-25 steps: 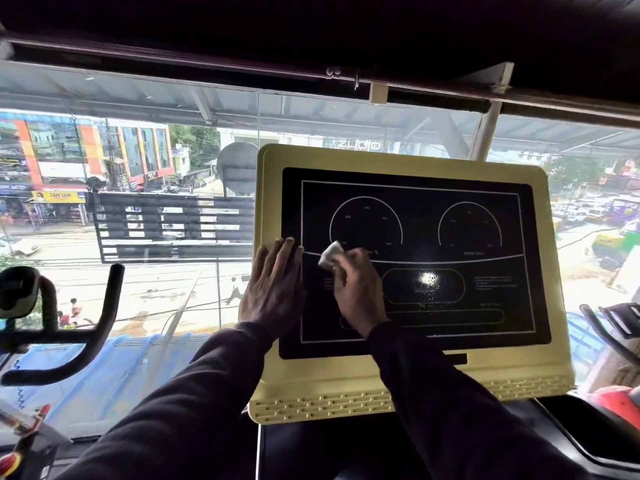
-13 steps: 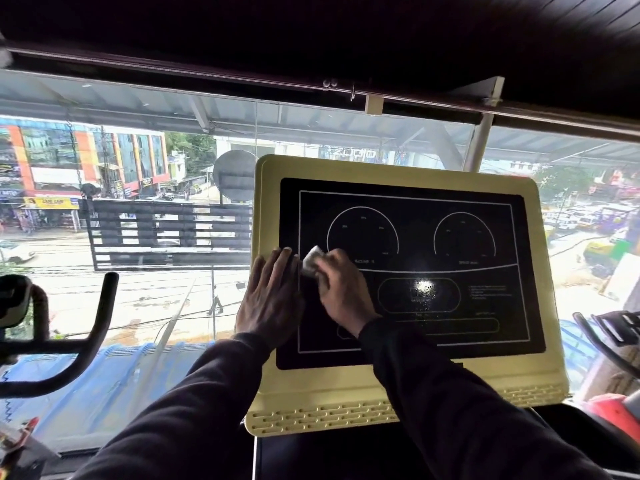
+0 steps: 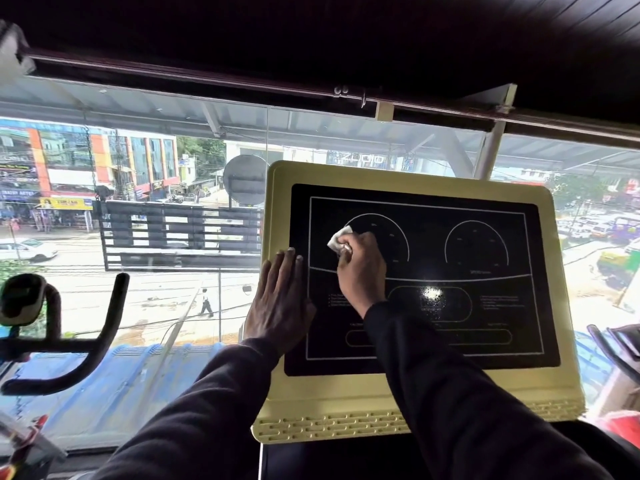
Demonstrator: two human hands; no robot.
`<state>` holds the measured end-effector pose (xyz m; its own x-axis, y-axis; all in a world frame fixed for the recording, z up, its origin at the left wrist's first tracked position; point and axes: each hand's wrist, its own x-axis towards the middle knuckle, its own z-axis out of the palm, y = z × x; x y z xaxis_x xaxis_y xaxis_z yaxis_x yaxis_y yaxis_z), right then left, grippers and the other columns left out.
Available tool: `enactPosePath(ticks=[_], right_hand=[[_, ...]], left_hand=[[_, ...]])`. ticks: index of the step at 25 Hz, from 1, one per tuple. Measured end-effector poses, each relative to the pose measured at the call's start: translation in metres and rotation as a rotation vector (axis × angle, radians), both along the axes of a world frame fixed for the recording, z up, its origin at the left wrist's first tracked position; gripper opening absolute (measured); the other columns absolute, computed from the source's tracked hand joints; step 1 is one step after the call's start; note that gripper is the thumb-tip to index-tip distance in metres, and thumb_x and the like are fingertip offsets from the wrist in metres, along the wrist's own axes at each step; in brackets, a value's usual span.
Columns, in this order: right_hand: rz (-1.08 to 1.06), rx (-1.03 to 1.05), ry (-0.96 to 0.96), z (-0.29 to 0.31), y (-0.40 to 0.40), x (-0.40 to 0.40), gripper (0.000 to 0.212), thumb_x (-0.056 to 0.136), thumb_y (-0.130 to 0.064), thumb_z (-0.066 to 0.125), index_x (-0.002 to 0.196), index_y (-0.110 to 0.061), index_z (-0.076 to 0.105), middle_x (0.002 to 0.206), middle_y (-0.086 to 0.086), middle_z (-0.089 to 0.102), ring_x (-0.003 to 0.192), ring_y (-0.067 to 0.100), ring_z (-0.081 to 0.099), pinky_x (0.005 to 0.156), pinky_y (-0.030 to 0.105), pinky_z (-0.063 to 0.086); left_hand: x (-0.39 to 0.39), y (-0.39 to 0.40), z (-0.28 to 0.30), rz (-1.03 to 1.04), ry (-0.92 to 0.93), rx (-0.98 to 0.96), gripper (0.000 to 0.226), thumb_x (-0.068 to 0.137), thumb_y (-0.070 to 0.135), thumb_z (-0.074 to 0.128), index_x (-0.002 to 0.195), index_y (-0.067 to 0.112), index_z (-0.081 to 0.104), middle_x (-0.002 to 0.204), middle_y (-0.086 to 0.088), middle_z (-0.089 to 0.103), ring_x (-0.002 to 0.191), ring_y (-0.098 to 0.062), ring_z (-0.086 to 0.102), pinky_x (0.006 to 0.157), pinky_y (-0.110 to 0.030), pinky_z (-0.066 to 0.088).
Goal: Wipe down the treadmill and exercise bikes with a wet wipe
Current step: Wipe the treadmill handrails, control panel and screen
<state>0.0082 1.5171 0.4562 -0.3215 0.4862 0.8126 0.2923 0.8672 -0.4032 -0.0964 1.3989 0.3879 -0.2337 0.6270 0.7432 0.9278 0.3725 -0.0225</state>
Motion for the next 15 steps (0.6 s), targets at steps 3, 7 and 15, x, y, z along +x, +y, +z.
enactPosePath(ticks=[3,7,15], right_hand=[[0.155,0.246,-0.192,-0.008,-0.006,-0.003,0.023,0.086,0.000,0.062,0.106,-0.009,0.068,0.095,0.005,0.057,0.081,0.016,0.057,0.069,0.019,0.044],[0.047,0.062,-0.057,0.007,0.004,-0.004,0.020,0.088,0.000,0.060,0.102,-0.012,0.068,0.095,0.005,0.056,0.079,0.015,0.056,0.065,0.022,0.044],[0.056,0.068,-0.053,0.025,0.013,-0.008,0.024,0.088,-0.002,0.058,0.102,-0.018,0.068,0.095,0.002,0.054,0.081,0.015,0.056,0.067,0.022,0.042]], left_hand=[[-0.002,0.000,0.000,0.006,-0.007,-0.031,0.074,0.088,0.036,0.034,0.153,0.000,0.026,0.161,-0.022,0.015,0.151,-0.035,0.008,0.122,-0.047,0.008],[0.001,-0.001,0.004,0.007,-0.025,-0.024,0.075,0.083,0.037,0.039,0.148,0.000,0.036,0.156,-0.022,0.029,0.146,-0.037,0.023,0.119,-0.049,0.016],[-0.013,0.031,0.071,-0.012,-0.062,0.075,0.058,0.097,0.032,0.037,0.148,0.004,0.036,0.153,-0.016,0.032,0.144,-0.033,0.026,0.121,-0.044,0.020]])
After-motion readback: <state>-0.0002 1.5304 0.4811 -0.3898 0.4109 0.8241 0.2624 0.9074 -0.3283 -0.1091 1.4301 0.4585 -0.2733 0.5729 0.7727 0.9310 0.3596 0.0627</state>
